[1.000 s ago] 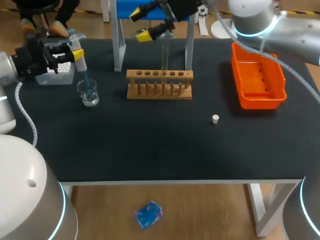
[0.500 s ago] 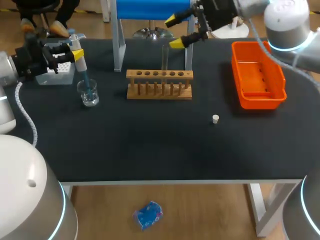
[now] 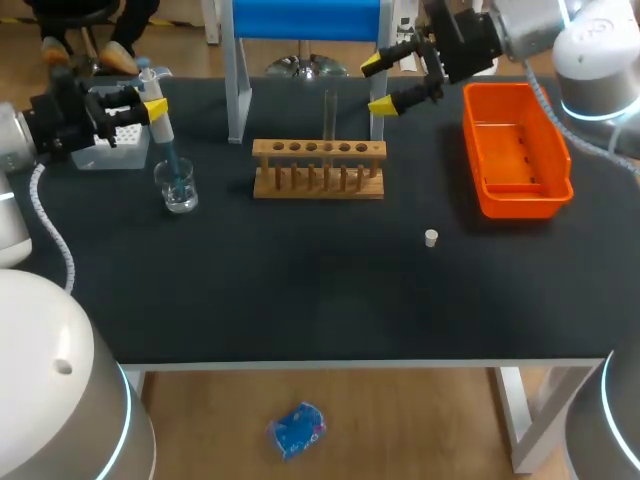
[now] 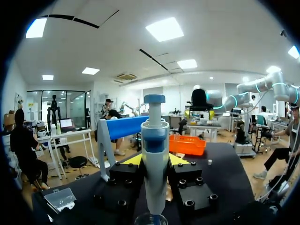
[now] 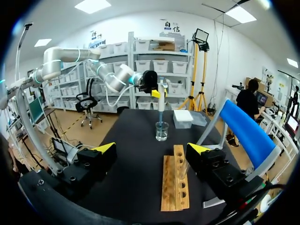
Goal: Invert the test tube, pick up the pipette, mount the tip to pipette, aspirate from beaker and dispense into the tube, eject the tip, return the pipette, and cap with the stopper.
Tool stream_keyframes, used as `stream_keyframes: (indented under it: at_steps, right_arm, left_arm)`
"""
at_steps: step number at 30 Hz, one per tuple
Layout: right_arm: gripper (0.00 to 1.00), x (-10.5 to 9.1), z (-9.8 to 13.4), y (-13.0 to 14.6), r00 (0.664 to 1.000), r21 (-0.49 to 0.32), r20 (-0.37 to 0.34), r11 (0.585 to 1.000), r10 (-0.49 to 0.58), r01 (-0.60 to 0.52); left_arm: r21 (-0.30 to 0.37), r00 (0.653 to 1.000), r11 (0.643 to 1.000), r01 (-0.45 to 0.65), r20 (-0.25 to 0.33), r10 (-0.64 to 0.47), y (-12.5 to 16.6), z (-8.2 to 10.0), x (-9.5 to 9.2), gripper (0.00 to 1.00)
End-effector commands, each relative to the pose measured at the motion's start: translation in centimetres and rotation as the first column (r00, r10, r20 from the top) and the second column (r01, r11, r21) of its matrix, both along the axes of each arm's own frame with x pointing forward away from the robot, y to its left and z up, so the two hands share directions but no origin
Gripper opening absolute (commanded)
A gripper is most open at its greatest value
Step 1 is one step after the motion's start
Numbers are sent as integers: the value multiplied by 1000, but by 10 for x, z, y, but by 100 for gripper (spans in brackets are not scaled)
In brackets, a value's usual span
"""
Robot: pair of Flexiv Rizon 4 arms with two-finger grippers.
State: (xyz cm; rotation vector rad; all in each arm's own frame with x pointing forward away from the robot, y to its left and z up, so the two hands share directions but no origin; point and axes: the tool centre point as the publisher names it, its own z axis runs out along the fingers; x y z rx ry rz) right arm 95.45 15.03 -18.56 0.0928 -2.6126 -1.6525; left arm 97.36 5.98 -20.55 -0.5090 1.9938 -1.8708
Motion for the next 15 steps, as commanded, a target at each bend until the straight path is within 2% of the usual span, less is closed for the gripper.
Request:
stream_keyframes:
  at_steps: [1, 15]
  right_arm:
    - [100, 11, -11, 2, 1000, -2, -14, 1000, 9, -9]
    - [100, 42, -45, 8, 998, -29, -59, 1000, 8, -10]
  left_arm:
    - [0, 1000, 1000, 2, 1, -2, 1, 0, 0, 0]
    - [0, 1000, 1000, 2, 1, -2, 1, 0, 0, 0]
